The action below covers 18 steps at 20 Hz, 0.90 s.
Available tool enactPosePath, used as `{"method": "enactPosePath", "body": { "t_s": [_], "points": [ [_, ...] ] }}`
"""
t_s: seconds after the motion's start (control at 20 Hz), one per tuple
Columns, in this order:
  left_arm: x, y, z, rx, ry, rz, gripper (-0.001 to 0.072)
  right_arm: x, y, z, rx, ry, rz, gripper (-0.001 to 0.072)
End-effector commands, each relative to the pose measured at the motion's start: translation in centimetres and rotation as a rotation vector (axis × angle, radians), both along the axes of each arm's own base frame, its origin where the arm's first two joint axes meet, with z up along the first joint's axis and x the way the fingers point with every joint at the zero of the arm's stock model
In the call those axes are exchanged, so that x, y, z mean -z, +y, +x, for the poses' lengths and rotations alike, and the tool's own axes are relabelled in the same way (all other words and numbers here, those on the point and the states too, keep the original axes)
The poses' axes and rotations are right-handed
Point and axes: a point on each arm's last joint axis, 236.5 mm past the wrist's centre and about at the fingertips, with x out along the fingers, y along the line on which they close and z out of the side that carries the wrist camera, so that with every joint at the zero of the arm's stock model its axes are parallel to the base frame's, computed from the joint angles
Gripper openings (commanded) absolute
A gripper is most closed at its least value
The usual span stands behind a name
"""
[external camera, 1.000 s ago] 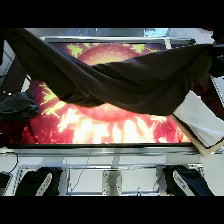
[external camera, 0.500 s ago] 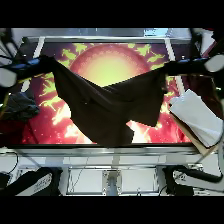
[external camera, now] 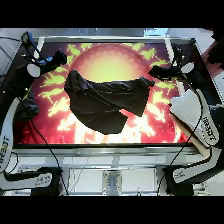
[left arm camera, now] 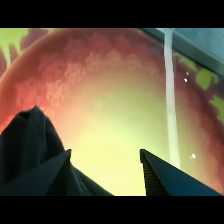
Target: Fold the shirts.
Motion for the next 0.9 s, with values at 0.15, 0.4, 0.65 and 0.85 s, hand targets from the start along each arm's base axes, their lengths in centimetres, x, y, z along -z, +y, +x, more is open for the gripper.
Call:
{"method": "enactPosePath", "body": {
  "t_s": [0.15, 0.4, 0.65, 0.85],
  "points": [
    [-9.4, 1.1, -8.6, 0.106, -0.061, 0.305, 0.0279, 4.9, -5.6, -12.0, -0.185, 0.482, -0.236, 0.0410],
    [-6.3, 2.3, -14.1, 0.155, 0.169, 0.401, 0.0280, 9.8, -0.5, -16.4, -0.237, 0.605, -0.031, 0.0413],
    [-5.3, 0.8, -14.0, 0.188, 0.174, 0.328, 0.0280, 12.9, 3.9, -16.8, -0.224, 0.557, 0.067, 0.0418],
    [-2.6, 0.5, -14.4, 0.203, 0.228, 0.308, 0.0281, 13.8, 5.9, -16.6, -0.245, 0.531, 0.042, 0.0547]
  ]
}}
